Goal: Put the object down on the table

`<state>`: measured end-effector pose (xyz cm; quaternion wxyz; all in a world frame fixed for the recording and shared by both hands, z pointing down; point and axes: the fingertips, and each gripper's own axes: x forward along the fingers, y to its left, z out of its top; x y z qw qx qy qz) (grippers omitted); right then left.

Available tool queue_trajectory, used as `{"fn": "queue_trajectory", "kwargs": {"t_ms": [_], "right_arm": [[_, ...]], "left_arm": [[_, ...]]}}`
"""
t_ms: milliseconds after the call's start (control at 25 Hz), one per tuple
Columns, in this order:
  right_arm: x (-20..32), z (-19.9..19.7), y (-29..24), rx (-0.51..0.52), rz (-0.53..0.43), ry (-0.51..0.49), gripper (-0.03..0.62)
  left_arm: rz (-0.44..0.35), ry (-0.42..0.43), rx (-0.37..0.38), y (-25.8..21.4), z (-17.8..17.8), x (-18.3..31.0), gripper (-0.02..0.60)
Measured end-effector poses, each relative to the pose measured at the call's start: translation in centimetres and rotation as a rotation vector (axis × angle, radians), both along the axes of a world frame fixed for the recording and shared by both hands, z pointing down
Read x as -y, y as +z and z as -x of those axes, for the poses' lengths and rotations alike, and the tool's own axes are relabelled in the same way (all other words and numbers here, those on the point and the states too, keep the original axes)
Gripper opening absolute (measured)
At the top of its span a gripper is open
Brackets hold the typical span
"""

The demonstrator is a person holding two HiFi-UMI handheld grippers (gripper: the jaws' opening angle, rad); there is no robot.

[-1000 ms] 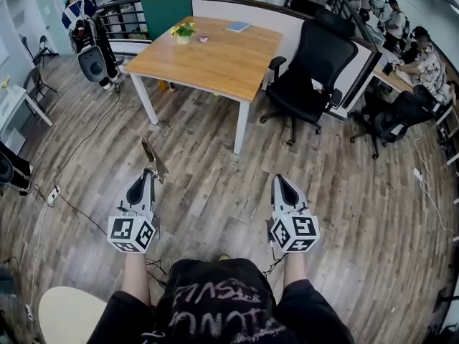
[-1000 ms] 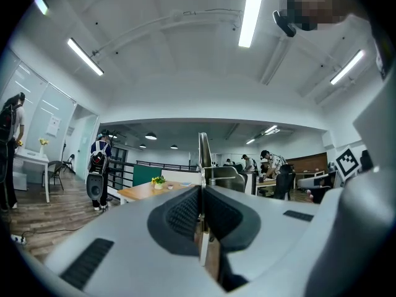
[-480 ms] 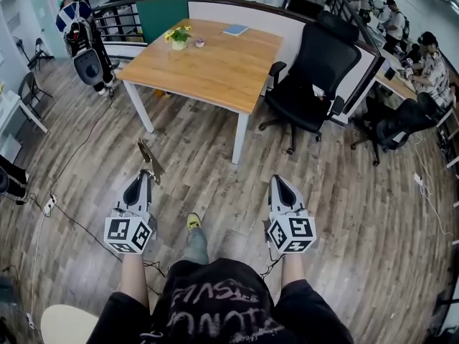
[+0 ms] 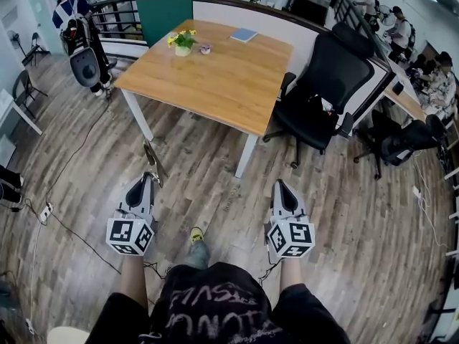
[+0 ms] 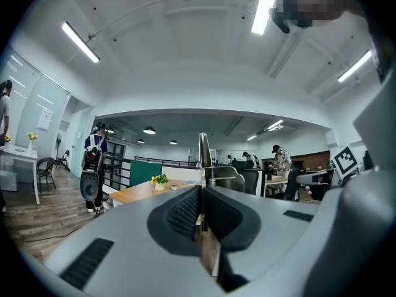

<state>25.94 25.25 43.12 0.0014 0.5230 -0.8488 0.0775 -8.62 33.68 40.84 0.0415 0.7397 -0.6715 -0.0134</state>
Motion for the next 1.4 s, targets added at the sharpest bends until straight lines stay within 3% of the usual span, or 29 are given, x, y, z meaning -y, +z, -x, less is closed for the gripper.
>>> {"fn": "queue_trajectory", "kwargs": {"t_ms": [440, 880, 1400], "right_arm": [[11.0, 8.7, 0.2, -0.008, -0.003, -0.002, 0.005], [18.0, 13.3, 0.4, -0.012, 0.007, 0.042, 0.005], [25.2, 15.4, 0.6, -0.022, -0.002, 0.059, 0.005]], "left_arm": [[0.037, 0.022, 0.017, 0.5, 7.3, 11.1, 0.014], [0.046, 0.063, -0.021, 2.0, 12.4, 19.7, 0.015], [0.044, 0.091, -0.051, 3.2, 13.7, 27.6, 0.015]]}}
